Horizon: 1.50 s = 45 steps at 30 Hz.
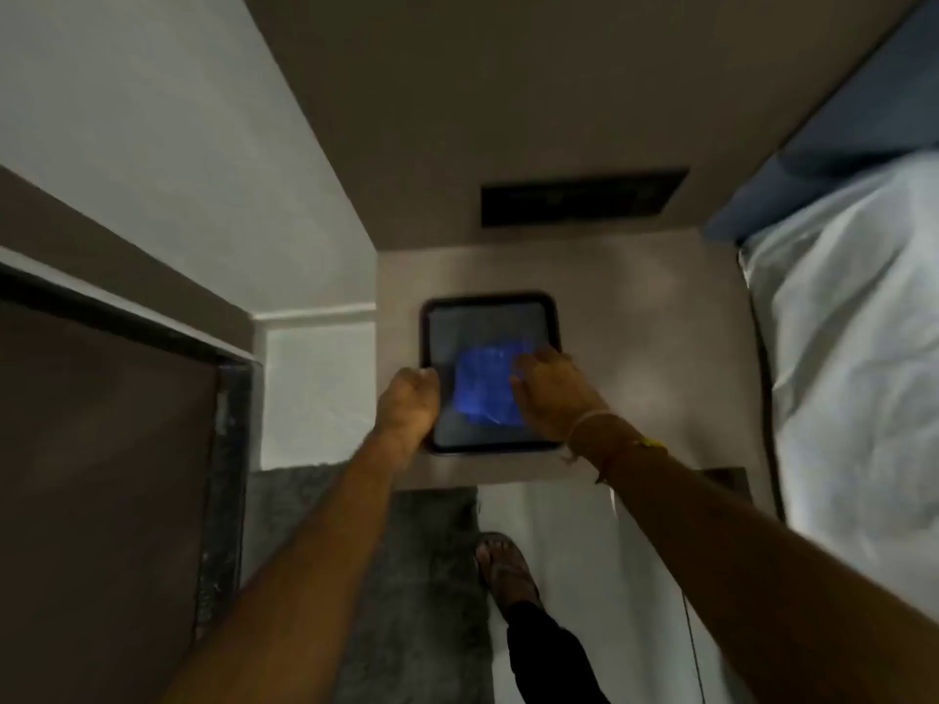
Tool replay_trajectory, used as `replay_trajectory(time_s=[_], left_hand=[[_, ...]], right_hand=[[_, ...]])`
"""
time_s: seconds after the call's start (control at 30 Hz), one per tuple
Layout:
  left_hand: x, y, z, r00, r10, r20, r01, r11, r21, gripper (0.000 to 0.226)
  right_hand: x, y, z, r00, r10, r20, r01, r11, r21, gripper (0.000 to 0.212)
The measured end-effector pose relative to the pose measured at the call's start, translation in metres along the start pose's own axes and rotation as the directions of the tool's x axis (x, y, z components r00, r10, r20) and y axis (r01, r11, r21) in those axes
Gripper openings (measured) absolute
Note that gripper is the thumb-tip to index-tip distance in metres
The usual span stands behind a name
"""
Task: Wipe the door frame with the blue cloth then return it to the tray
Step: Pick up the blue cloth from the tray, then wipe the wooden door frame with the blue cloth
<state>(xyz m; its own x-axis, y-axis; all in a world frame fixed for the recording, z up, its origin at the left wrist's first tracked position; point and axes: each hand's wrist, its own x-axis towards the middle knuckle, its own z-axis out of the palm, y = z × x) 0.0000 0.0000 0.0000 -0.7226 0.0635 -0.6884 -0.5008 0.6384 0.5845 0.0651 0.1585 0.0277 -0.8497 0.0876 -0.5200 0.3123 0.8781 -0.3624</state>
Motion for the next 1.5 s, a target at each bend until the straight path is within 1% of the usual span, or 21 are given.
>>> replay_trajectory(time_s=[0.1,0.17,0.23,0.33,0.4,0.5,0.6,0.73,0.8,0.87,0.9,1.0,1.07,1.1,1.2,1.23,1.27,1.33,1.37,1.43,1.5], left_hand=[[0.038,-0.017,0.029,0.998,-0.053,0.031,0.052,0.998,0.032,0.042],[0.05,-0.024,0.043,0.998,-0.054,0.038,0.051,0.996,0.072,0.039],[0.055,-0.031,0.057,0.996,-0.033,0.088,0.028,0.998,0.061,0.033],[0.059,-0.031,0.072,0.996,-0.028,0.084,0.029,1.0,-0.011,0.031],[0.061,-0.028,0.078,0.996,-0.062,0.062,0.066,0.995,-0.08,0.03],[0.062,-0.022,0.079,0.988,-0.129,0.079,0.142,0.972,-0.189,0.012],[0.051,-0.012,0.072,0.985,-0.129,0.114,0.158,0.943,-0.294,0.022],[0.017,0.013,0.047,1.0,0.013,-0.006,-0.014,0.962,-0.273,0.014],[-0.008,0.031,0.022,0.992,0.12,-0.041,-0.126,0.97,-0.21,0.01],[-0.036,0.046,-0.015,0.971,0.23,-0.063,-0.238,0.953,-0.188,0.01],[-0.051,0.053,-0.035,0.96,0.27,-0.073,-0.279,0.94,-0.198,0.012],[-0.102,0.066,-0.102,0.912,0.363,-0.193,-0.402,0.886,-0.233,0.017],[-0.14,0.069,-0.145,0.842,0.415,-0.344,-0.496,0.847,-0.192,0.024],[-0.166,0.069,-0.172,0.784,0.442,-0.435,-0.547,0.824,-0.148,0.025],[-0.244,0.066,-0.242,0.569,0.508,-0.646,-0.634,0.772,0.049,0.024],[-0.271,0.06,-0.265,0.491,0.527,-0.694,-0.642,0.757,0.121,0.026],[-0.307,0.055,-0.296,0.395,0.539,-0.744,-0.644,0.74,0.195,0.028],[-0.358,0.052,-0.334,0.237,0.561,-0.793,-0.638,0.705,0.308,0.033],[-0.396,0.045,-0.362,0.121,0.569,-0.813,-0.616,0.686,0.388,0.035],[-0.472,0.026,-0.408,-0.099,0.591,-0.8,-0.535,0.647,0.544,0.039],[-0.537,0.01,-0.441,-0.272,0.595,-0.756,-0.439,0.623,0.648,0.042]], right_hand=[[0.03,0.016,0.038,0.999,0.041,0.005,-0.041,0.996,0.078,0.042],[0.038,0.021,0.057,0.999,0.035,0.027,-0.037,0.996,0.078,0.045],[0.043,0.027,0.076,0.998,0.04,0.046,-0.043,0.997,0.061,0.047],[0.043,0.031,0.09,0.998,0.051,0.024,-0.053,0.995,0.088,0.051],[0.043,0.032,0.097,0.998,0.058,-0.002,-0.057,0.989,0.133,0.058],[0.04,0.03,0.1,0.996,0.087,-0.005,-0.085,0.979,0.186,0.073],[0.035,0.023,0.092,0.995,0.077,-0.068,-0.065,0.983,0.174,0.089],[0.025,-0.001,0.065,0.98,-0.047,-0.193,0.072,0.99,0.123,0.094],[0.02,-0.028,0.04,0.961,-0.088,-0.262,0.16,0.951,0.266,0.087],[0.009,-0.061,0.011,0.948,-0.035,-0.316,0.203,0.832,0.517,0.072],[0.002,-0.076,-0.001,0.945,-0.012,-0.327,0.217,0.772,0.598,0.065],[-0.025,-0.129,-0.035,0.908,-0.072,-0.413,0.335,0.717,0.611,0.063],[-0.048,-0.168,-0.057,0.862,-0.121,-0.493,0.441,0.659,0.61,0.064],[-0.064,-0.197,-0.072,0.826,-0.153,-0.543,0.511,0.609,0.607,0.064],[-0.119,-0.283,-0.114,0.726,-0.251,-0.641,0.667,0.485,0.566,0.064],[-0.141,-0.314,-0.128,0.675,-0.297,-0.675,0.724,0.442,0.53,0.065],[-0.171,-0.354,-0.145,0.61,-0.354,-0.709,0.786,0.385,0.484,0.066],[-0.209,-0.411,-0.169,0.485,-0.389,-0.783,0.872,0.285,0.398,0.069],[-0.242,-0.449,-0.18,0.395,-0.419,-0.818,0.918,0.202,0.34,0.07],[-0.31,-0.514,-0.19,0.241,-0.464,-0.852,0.969,0.057,0.242,0.072],[-0.367,-0.562,-0.193,0.082,-0.493,-0.866,0.985,-0.095,0.147,0.071]])
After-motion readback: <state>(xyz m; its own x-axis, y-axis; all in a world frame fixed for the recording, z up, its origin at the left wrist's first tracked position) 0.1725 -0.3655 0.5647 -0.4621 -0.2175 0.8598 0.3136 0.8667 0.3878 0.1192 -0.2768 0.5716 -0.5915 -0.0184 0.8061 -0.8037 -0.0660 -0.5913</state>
